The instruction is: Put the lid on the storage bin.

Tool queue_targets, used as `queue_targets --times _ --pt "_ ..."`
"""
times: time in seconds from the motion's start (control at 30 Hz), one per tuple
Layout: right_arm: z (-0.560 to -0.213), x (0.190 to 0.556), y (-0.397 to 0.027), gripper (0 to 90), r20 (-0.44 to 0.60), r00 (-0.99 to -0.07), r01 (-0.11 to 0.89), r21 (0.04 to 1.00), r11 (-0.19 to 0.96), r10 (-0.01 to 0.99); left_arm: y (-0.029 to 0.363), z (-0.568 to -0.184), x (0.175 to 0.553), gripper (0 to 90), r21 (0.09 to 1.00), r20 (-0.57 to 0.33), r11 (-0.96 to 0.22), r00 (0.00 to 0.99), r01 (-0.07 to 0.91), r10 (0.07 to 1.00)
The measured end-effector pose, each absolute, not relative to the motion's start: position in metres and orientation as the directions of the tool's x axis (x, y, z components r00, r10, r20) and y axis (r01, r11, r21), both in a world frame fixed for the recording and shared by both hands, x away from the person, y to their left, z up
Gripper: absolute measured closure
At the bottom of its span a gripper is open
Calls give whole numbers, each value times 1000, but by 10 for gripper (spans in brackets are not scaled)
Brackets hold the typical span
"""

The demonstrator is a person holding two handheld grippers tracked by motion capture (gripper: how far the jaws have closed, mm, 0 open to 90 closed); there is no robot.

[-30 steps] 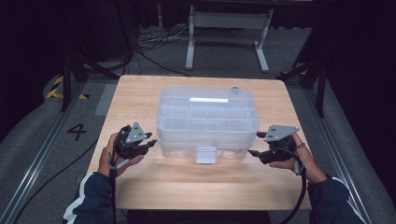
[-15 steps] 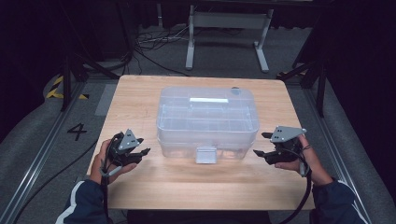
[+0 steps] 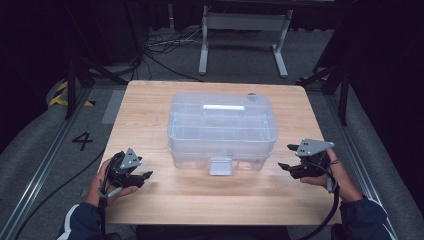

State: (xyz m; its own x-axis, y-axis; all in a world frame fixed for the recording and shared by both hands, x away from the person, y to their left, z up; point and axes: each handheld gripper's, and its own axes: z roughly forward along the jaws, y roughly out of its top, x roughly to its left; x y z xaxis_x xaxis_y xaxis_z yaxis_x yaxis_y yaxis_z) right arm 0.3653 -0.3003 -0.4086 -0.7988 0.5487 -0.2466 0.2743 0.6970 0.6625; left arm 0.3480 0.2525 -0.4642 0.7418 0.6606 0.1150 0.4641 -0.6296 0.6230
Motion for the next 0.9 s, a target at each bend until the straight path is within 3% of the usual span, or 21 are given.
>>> queue_targets --times 0.43,0.9 --pt "-432 364 -327 305 -227 -772 343 637 690 593 273 -480 338 311 599 81 -619 730 508 679" --pt "-458 371 -363 284 -93 -724 492 626 605 684 288 -492 339 270 654 1 -529 699 541 716"
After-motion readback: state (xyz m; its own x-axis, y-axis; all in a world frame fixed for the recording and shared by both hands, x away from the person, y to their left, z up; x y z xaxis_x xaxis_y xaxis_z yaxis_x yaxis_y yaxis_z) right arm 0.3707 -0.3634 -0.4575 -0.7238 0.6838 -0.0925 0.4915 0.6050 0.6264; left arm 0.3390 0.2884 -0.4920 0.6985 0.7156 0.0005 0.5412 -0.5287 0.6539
